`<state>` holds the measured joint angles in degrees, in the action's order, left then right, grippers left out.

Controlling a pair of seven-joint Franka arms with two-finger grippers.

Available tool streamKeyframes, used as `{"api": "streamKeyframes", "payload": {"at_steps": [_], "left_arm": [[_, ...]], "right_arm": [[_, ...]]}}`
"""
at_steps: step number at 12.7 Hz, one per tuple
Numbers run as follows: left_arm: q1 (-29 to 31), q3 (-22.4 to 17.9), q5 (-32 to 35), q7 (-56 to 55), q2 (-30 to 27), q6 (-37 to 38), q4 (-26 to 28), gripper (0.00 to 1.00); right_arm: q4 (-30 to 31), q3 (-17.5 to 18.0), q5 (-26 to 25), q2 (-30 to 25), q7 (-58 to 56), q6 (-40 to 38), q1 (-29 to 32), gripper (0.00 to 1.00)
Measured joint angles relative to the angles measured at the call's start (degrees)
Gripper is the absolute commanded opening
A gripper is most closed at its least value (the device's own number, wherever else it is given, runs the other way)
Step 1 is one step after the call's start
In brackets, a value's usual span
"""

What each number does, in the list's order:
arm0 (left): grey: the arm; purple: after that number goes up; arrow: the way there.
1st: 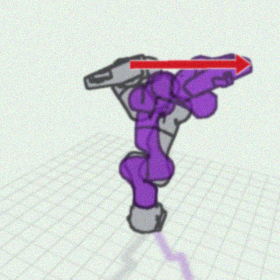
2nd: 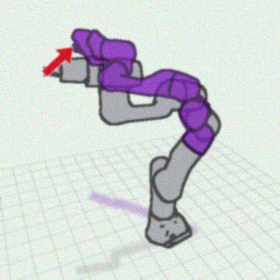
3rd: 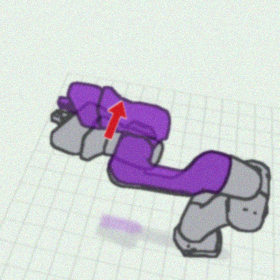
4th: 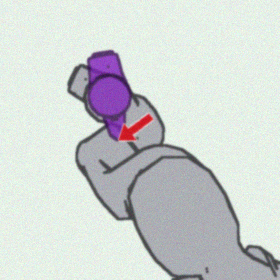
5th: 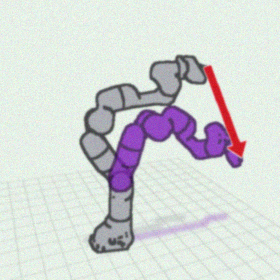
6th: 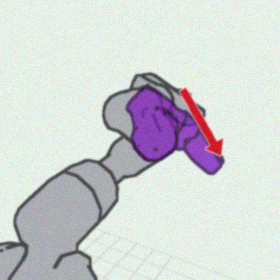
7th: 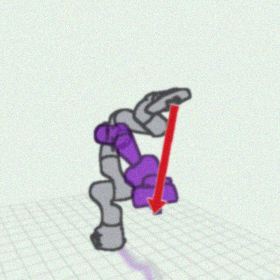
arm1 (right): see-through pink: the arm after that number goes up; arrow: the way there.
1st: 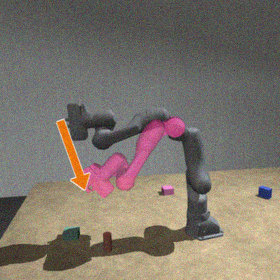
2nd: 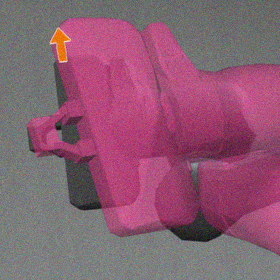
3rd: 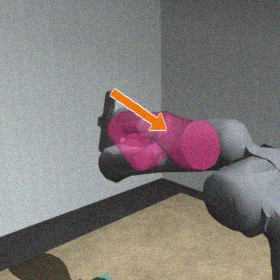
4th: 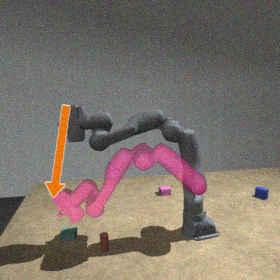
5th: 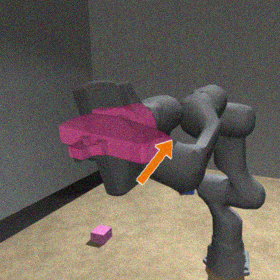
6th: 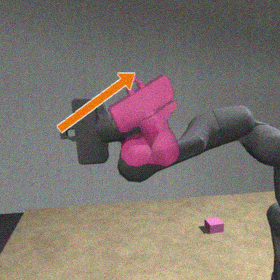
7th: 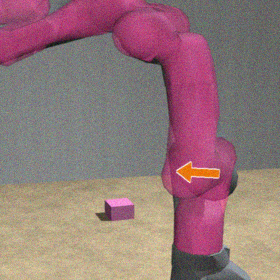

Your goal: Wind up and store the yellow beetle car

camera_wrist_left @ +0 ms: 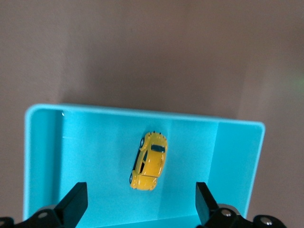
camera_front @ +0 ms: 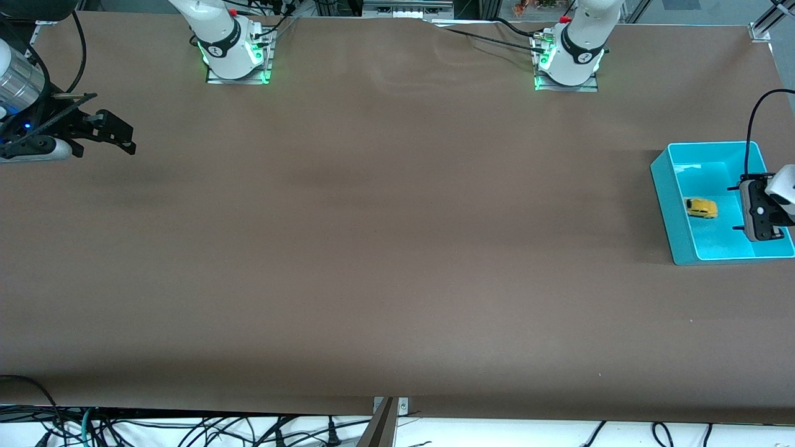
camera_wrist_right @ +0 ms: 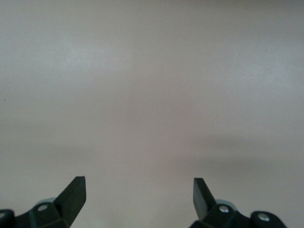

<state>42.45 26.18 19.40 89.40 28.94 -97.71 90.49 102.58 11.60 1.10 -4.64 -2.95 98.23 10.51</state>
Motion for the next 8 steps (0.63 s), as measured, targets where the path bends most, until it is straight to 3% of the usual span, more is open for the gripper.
{"api": "streamKeyframes", "payload": {"at_steps": [4,8], "left_arm": [[-5.93,2.87,-2.30,-12.71,-0.26,13.03,-10.43,1.00],[-6.72,11.50,-7.03,-30.12,-1.15,21.83,-18.75,1.00]], "right_arm": [[0.00,0.01,0.00,0.06,0.00,0.00,-0.01,1.00],[0.00,0.02,0.00,0.36,0.00,-0.01,-0.01,1.00]]}}
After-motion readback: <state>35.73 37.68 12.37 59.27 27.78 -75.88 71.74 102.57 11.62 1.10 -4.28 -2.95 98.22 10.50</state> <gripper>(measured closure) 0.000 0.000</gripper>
